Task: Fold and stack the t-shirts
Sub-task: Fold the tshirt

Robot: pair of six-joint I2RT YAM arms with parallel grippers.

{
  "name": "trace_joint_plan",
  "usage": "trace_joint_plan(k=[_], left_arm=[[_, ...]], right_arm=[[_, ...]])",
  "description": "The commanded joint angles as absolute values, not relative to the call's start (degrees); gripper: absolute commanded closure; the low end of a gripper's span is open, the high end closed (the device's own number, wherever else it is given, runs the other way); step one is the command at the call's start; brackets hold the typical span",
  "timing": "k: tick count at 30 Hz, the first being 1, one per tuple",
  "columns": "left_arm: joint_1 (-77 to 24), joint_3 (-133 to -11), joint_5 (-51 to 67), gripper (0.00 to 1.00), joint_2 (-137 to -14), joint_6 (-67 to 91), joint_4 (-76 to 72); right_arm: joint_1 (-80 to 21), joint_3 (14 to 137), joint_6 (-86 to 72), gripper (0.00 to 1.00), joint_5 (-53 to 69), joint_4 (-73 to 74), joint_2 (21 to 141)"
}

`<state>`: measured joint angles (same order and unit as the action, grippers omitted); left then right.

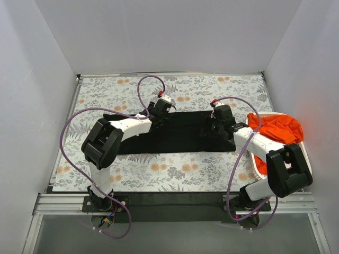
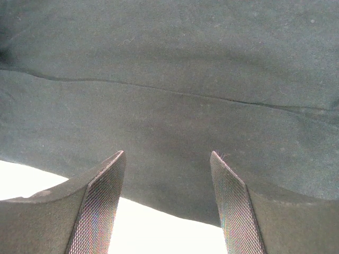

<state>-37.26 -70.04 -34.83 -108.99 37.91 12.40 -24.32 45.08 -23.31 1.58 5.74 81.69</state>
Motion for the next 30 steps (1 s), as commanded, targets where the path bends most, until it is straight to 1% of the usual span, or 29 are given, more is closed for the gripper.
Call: trace_joint_plan(k=[1,9,12,14,15,16,17,19,26,30], left_arm=[[-37.4,-70.0,-37.0,0.60,-106.8,37.9,13.2],[-37.5,-70.3,-35.2,0.65,-106.6,38.6,14.7],[-37.6,-70.2,-35.2,0.70,-106.6,38.8,15.3],[-37.7,-70.2,-35.6,0.77,-106.6,39.0,15.6],[-37.6,-70.2,-35.5,0.81,-106.5,39.1,15.9],[-37.6,-70.3,-35.5,0.90,-106.3,39.2,16.1],[-37.6,-70.3,-35.2,0.95,-106.2,39.3,16.1],[-37.6,-70.4,-34.6,1.00,-105.7,39.5,16.8],[-37.7,-71.1,-30.9,1.00,-101.2,40.6,19.9],[-37.8,-68.2,-26.7,1.00,-98.1,41.8,22.4]], right_arm=[[-23.9,44.5,-22.6,0.39,1.7,4.1,80.6],[-23.9,44.4,-22.6,0.40,1.7,4.2,80.6],[-23.9,44.3,-22.6,0.40,1.7,4.1,80.8],[-23.8,44.3,-22.7,0.40,1.7,4.2,80.8],[-23.8,44.3,-22.7,0.40,1.7,4.2,80.8],[-23.8,44.4,-22.6,0.40,1.7,4.2,80.9],[-23.8,44.3,-22.7,0.40,1.8,4.2,80.9],[-23.8,44.3,-22.6,0.40,1.7,4.2,80.8],[-23.8,44.6,-22.6,0.40,2.1,4.2,80.3],[-23.7,44.6,-22.3,0.40,3.2,4.1,80.0]])
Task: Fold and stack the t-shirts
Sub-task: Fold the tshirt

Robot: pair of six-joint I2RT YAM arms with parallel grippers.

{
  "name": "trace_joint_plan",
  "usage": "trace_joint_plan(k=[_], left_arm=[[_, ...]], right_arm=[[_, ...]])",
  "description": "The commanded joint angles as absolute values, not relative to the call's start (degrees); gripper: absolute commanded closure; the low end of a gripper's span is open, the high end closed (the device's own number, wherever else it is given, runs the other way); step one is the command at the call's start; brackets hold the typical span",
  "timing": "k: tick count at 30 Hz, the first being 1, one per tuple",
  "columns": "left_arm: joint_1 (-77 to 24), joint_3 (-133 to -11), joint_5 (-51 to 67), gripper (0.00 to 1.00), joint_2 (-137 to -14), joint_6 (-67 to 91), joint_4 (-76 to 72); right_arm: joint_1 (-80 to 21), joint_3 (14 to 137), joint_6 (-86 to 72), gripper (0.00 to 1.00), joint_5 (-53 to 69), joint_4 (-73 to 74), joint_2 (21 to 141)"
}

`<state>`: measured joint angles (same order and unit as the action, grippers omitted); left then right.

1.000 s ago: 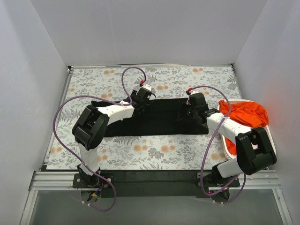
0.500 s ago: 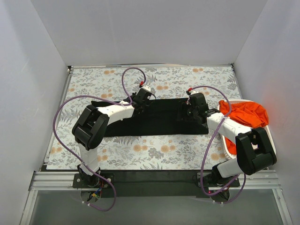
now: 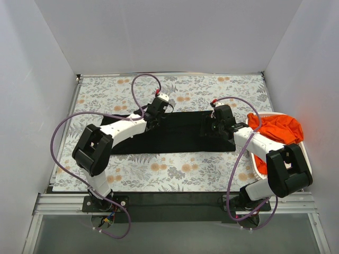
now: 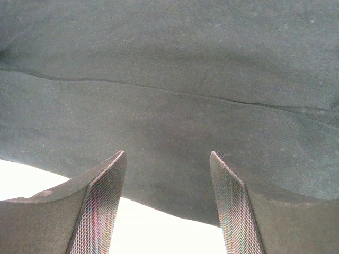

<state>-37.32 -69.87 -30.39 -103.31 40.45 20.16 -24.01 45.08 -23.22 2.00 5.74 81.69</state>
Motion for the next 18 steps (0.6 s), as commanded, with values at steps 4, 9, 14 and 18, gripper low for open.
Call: trace_joint_plan(k=[4,9,14,18], left_arm=[[-38.0,-64.0,-21.7,0.95,-95.5,43.9,23.5],[-38.1,-59.9,-19.5,0.88,-93.5,45.7,24.5],[-38.1,-58.4,-20.2,0.60,-90.5,49.3,25.0],[-37.8,-58.3,-22.1,0.39,-86.8,53.9,25.4]], right_arm=[[-23.8,44.6,-22.2,0.40,4.9,3.3,80.2],[-23.9,44.5,-22.8,0.40,10.0,1.1,80.5],[-24.2,42.8,-26.8,0.40,18.3,-6.9,81.9],[-25.6,42.7,-31.0,0.40,21.5,-12.1,83.7]])
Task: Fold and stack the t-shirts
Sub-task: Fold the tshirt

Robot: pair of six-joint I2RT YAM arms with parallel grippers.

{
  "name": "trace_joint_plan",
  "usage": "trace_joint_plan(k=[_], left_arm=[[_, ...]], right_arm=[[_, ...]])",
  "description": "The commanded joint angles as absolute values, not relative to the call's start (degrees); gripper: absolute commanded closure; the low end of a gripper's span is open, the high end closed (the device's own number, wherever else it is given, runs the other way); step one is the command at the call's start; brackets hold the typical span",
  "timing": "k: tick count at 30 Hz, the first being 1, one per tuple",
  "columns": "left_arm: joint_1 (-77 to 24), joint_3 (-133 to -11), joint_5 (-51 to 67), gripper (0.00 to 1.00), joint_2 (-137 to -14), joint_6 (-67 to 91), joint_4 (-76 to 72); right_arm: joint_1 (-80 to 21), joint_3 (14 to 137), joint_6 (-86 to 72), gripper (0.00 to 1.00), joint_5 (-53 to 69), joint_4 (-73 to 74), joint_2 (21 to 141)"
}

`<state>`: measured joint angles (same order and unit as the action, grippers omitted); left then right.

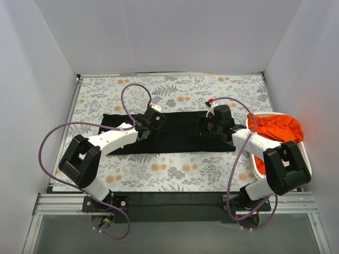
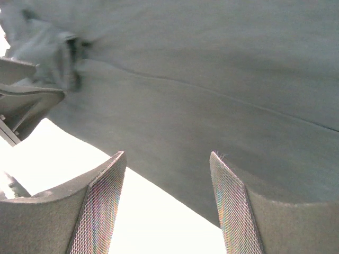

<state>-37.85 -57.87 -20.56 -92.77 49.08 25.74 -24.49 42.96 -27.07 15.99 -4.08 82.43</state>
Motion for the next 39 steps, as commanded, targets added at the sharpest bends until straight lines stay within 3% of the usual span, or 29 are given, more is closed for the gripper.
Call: trace_joint_plan(k=[1,4,11,15,25,39], left_arm=[[-37.4,-58.4,-22.8,0.33,-85.3,55.4,25.6],[-33.5,-57.0,-23.0,0.29,-81.5,61.0,25.6],[-10.3,-48.7,-9.9,0.28,-73.1,71.2,22.9],[-2.0,-45.6,-2.1,0.33,-73.7,74.1,18.3],[1.8,-51.6,4.0,0.44,-85.1,74.3,14.2],[1.8,-55.1,4.0,0.48,-92.7,72.1,12.8]], right_arm=[[-26.3,42.8,-31.7,0.40,22.1,-13.3,84.7],[-28.3,43.9,-34.4,0.41,24.7,-17.7,87.1],[-33.6,48.2,-40.6,0.45,27.8,-28.8,95.5],[-36.6,52.5,-42.7,0.50,29.0,-33.6,102.9],[-39.4,61.3,-47.3,0.59,30.6,-40.2,114.3],[-39.6,67.3,-49.2,0.61,28.8,-40.7,121.7]])
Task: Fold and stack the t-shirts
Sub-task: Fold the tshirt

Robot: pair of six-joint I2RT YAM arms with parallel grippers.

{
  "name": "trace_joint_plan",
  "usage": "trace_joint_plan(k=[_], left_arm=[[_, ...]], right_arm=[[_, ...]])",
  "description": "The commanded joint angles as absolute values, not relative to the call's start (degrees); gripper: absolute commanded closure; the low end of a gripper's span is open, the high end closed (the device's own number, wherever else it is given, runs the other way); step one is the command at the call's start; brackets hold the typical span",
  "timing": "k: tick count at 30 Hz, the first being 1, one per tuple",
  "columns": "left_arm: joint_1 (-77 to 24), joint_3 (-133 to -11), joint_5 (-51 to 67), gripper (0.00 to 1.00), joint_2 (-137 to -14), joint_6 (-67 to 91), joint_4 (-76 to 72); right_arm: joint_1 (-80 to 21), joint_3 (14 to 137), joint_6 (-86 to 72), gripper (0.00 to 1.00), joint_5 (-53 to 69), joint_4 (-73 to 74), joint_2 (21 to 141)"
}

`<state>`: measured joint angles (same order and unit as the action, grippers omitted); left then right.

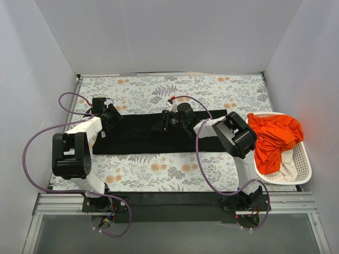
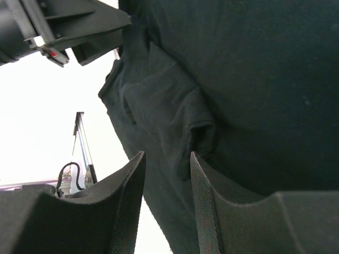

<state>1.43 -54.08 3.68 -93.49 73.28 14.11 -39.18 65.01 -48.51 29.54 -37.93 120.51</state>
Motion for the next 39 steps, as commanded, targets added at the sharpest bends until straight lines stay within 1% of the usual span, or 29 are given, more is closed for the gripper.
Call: trace_joint_plan(k=[1,5,11,18,21,24,27,28,29,31,33,39], left_arm=[[1.8,-54.8,4.1,0.48,-92.7,71.9,12.7],[1.8,-54.6,4.8,0.48,-93.4,71.2,12.0],[1.8,-54.4,5.2,0.52,-94.2,70.8,11.9],[1.8,-54.7,5.1,0.55,-95.2,70.2,11.9],[1.8,-54.6,5.2,0.57,-95.2,70.2,12.0],[1.8,-54.6,5.3,0.63,-95.3,70.1,11.9],[1.8,-54.2,5.2,0.76,-95.1,70.1,11.9],[1.8,-54.4,5.1,0.82,-95.1,70.2,11.9],[1.8,-54.4,4.7,0.90,-95.1,70.2,12.0],[1.8,-54.6,3.4,0.97,-95.3,70.5,12.0],[2.0,-55.1,2.7,1.00,-95.4,71.0,12.0],[3.8,-56.6,3.0,1.00,-95.8,73.4,12.0]], right_arm=[[-39.6,67.7,-49.2,0.61,28.7,-40.8,121.9],[-39.6,68.9,-49.1,0.61,28.7,-40.8,123.3],[-39.6,70.9,-49.6,0.63,29.0,-40.7,125.0],[-39.6,72.0,-49.8,0.68,29.2,-40.7,126.2],[-39.5,72.0,-49.8,0.73,29.2,-40.7,126.5],[-39.6,72.0,-49.8,0.78,29.4,-40.7,126.6],[-39.5,71.8,-49.7,0.82,29.3,-40.7,126.5],[-39.5,71.7,-49.8,0.86,29.2,-40.7,126.4],[-39.4,71.5,-49.8,0.87,29.1,-40.7,126.2],[-39.4,71.0,-49.7,0.94,28.8,-40.7,125.9],[-39.3,69.8,-49.7,0.99,28.6,-40.8,125.2],[-38.8,66.0,-49.7,0.99,27.2,-40.8,122.1]])
